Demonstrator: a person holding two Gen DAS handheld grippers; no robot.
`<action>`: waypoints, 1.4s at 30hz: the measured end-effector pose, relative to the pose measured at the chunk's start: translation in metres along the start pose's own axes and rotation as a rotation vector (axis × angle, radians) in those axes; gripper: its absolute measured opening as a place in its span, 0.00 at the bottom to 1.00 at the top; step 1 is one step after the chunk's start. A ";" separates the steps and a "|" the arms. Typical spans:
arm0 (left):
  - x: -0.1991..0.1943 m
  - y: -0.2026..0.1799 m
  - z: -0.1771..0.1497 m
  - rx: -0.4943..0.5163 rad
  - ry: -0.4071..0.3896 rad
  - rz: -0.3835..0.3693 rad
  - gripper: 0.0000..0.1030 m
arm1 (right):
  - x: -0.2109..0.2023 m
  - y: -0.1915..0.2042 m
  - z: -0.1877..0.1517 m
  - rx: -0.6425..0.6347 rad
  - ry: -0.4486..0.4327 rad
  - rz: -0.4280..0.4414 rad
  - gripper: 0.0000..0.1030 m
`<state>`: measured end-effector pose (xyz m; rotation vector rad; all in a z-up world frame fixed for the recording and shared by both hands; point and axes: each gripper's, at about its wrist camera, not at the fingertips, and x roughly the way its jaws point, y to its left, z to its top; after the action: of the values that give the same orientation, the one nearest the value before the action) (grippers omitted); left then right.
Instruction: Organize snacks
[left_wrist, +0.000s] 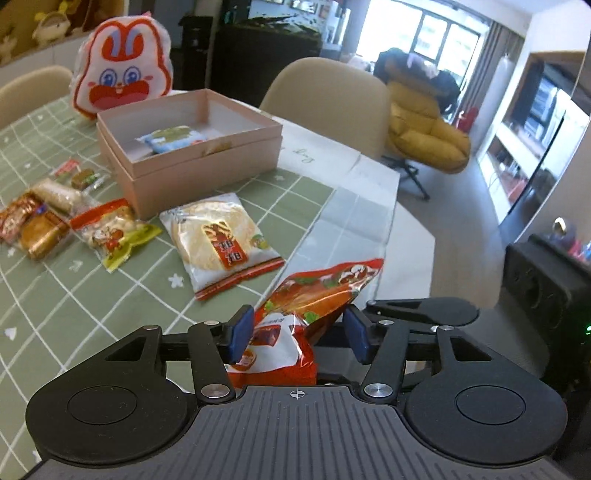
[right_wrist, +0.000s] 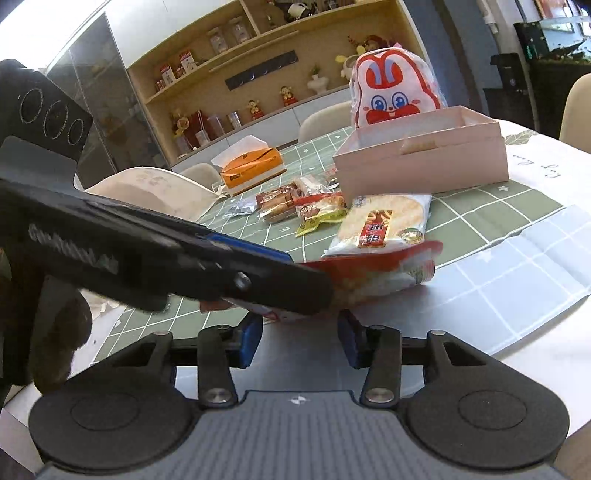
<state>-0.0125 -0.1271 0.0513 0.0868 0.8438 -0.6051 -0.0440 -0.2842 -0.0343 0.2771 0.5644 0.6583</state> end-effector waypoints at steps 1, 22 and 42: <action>0.000 -0.001 0.000 0.018 -0.012 0.017 0.56 | -0.001 0.000 0.000 -0.004 -0.004 -0.002 0.42; 0.031 0.047 0.000 0.026 -0.067 -0.034 0.40 | 0.017 -0.004 0.016 -0.074 0.038 -0.129 0.41; -0.032 0.170 -0.060 -0.431 -0.232 -0.041 0.28 | 0.089 0.004 0.080 -0.079 0.097 -0.395 0.74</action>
<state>0.0215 0.0469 0.0062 -0.3869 0.7347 -0.4497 0.0580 -0.2293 -0.0035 0.0554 0.6620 0.3106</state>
